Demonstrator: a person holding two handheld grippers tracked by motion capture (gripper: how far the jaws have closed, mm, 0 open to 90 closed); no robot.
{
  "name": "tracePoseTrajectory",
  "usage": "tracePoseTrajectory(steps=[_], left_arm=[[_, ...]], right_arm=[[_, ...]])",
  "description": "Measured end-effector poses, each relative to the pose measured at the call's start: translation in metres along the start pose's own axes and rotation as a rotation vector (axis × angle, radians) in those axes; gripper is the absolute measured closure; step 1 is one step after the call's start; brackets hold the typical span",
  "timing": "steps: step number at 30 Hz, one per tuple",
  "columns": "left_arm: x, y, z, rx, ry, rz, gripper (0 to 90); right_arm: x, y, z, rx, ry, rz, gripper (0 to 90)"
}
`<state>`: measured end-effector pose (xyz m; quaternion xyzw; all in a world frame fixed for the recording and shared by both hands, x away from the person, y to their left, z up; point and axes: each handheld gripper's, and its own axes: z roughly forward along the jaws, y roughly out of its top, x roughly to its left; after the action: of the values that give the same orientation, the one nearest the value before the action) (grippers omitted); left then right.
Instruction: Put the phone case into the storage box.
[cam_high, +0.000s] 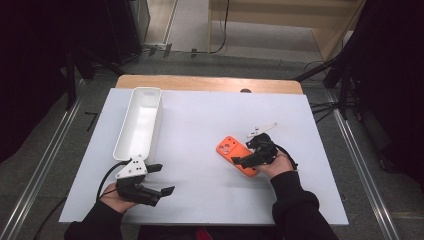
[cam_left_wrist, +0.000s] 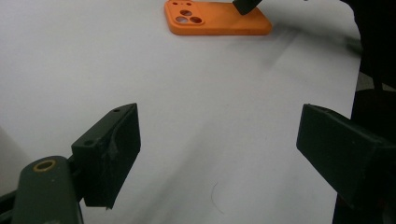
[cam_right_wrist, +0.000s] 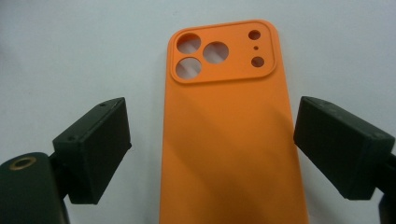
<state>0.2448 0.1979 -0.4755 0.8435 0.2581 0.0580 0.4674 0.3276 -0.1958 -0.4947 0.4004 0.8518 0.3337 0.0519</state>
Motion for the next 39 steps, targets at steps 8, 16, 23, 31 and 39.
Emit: tracePoseTrajectory(steps=[8, 16, 23, 31, 39], left_arm=[[0.000, 0.000, 0.000, 0.002, -0.001, 0.001, 13.7], [0.000, 0.000, 0.000, 0.004, -0.001, 0.002, 13.7], [0.000, 0.000, 0.000, 0.007, -0.001, 0.003, 13.7], [0.000, 0.000, 0.000, 0.006, -0.003, 0.003, 13.7], [0.000, 0.000, 0.000, 0.007, -0.003, 0.003, 13.7]], right_arm=[[0.000, -0.001, 0.003, 0.034, -0.020, -0.017, 9.8], [0.000, -0.003, 0.006, 0.078, -0.043, -0.047, 9.9], [0.001, -0.004, 0.009, 0.115, -0.058, -0.075, 10.0], [0.002, -0.005, 0.012, 0.150, -0.077, -0.101, 11.9], [0.006, -0.006, 0.013, 0.166, -0.106, -0.146, 11.9]])
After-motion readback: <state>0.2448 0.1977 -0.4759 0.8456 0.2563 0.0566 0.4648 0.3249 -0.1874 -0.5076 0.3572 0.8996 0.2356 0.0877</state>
